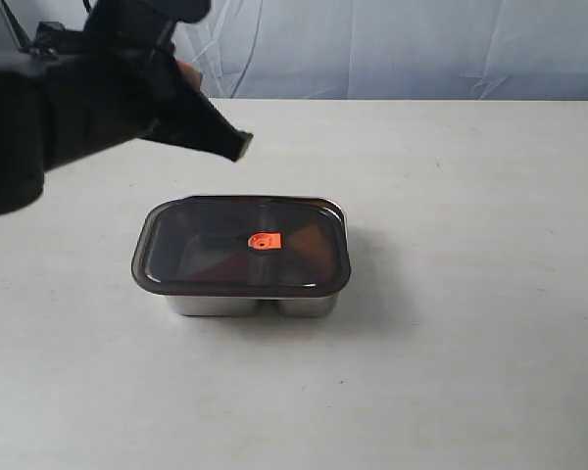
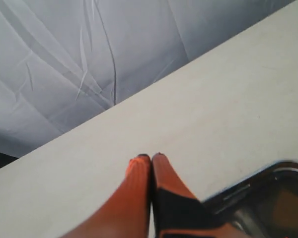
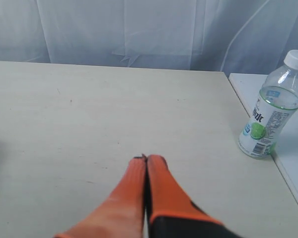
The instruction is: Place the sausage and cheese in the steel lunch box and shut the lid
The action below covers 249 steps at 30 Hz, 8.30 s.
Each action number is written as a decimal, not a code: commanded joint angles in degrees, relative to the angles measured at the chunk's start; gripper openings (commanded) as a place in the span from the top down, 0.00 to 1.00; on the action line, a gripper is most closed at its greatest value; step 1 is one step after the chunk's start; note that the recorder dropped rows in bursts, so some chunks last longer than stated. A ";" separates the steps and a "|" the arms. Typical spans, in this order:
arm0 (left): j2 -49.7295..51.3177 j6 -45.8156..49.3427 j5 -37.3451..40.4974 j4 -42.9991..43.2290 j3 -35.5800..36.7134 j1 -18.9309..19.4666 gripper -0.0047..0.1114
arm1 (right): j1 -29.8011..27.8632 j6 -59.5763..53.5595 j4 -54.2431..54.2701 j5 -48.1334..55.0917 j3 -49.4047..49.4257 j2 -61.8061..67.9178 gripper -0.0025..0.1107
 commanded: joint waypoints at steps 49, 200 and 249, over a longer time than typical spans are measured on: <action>4.53 -54.84 77.41 22.98 -0.35 21.97 0.96 | 0.10 -0.14 6.00 -7.70 0.24 19.45 0.99; 6.09 -101.46 91.46 95.10 -6.28 15.63 0.96 | 0.00 -28.28 33.73 -18.18 -30.08 86.36 0.99; 7.35 -107.09 82.45 100.87 -7.37 15.63 0.96 | 0.00 -28.18 35.06 -23.93 -30.08 86.45 0.99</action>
